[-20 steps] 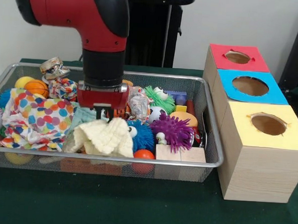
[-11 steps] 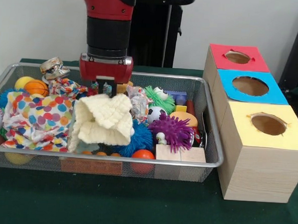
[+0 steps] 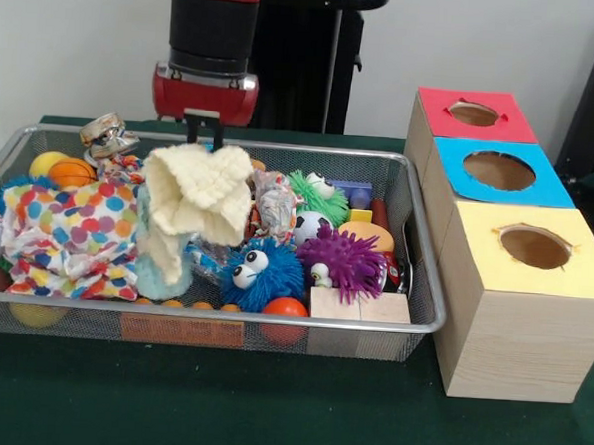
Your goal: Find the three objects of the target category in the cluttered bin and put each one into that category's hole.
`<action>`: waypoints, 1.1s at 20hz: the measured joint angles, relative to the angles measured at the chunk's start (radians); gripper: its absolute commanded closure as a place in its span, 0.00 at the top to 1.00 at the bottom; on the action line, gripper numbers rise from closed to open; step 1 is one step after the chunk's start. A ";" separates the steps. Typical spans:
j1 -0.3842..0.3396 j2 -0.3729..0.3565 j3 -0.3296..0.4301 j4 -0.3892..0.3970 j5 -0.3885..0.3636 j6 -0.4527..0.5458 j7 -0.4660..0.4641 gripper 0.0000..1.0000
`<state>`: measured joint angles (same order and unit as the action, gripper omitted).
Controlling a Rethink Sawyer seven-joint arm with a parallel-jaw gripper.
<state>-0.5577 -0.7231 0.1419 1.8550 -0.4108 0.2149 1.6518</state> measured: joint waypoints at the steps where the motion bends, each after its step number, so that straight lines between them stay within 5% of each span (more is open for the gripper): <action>1: -0.008 -0.013 0.000 0.010 0.005 0.006 0.000 0.00; 10: -0.175 -0.136 0.003 0.110 0.041 0.095 0.000 0.00; 22: -0.370 -0.134 0.052 0.115 0.039 0.135 0.000 0.00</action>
<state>-0.9280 -0.8576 0.1934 1.9702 -0.3717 0.3502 1.6518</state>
